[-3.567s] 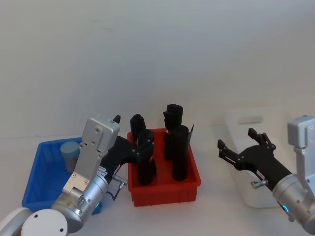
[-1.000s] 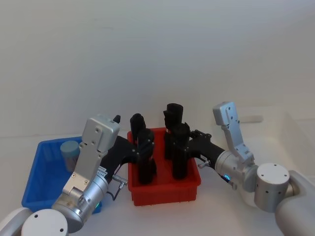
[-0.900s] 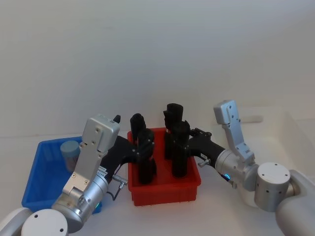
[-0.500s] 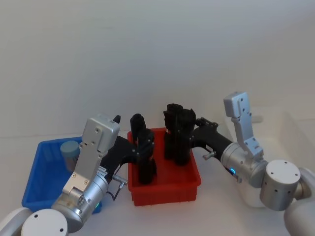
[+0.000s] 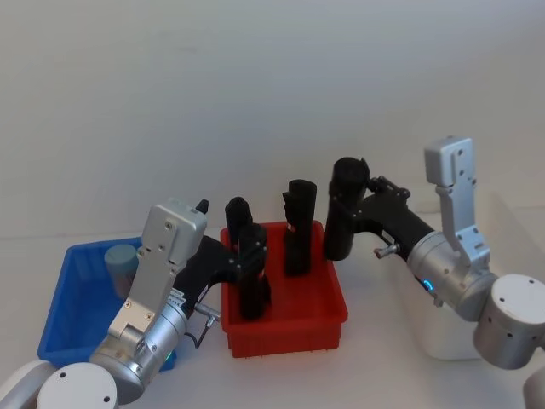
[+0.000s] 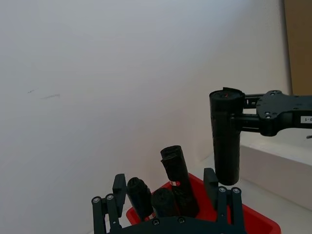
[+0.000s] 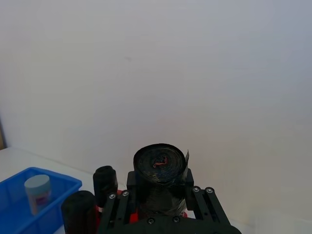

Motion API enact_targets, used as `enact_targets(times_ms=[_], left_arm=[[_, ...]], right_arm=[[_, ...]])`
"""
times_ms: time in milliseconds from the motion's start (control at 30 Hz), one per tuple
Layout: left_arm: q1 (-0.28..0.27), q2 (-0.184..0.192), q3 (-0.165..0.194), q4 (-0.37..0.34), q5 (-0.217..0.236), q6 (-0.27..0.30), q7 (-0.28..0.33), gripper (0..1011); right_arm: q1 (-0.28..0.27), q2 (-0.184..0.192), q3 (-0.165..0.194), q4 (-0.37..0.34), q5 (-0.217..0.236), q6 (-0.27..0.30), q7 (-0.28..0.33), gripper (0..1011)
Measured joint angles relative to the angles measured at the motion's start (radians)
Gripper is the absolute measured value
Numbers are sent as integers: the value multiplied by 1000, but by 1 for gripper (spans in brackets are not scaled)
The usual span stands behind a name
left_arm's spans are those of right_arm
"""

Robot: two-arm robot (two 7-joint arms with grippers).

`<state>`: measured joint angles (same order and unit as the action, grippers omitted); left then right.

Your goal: Pick the cotton swabs from the blue box and place them into the white box.

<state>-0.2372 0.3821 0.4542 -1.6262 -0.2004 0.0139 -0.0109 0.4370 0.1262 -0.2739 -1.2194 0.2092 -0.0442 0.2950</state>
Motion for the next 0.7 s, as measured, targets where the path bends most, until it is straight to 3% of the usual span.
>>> enact_targets(times_ms=[367,700], left_arm=[[0,0,0,0,0,0,0,1004],[0,0,0,0,0,0,0,1004]], right_arm=[[-76,48,31,-167,7,65,-124,527],[-126,91,70,-248,20,111,-221,527]])
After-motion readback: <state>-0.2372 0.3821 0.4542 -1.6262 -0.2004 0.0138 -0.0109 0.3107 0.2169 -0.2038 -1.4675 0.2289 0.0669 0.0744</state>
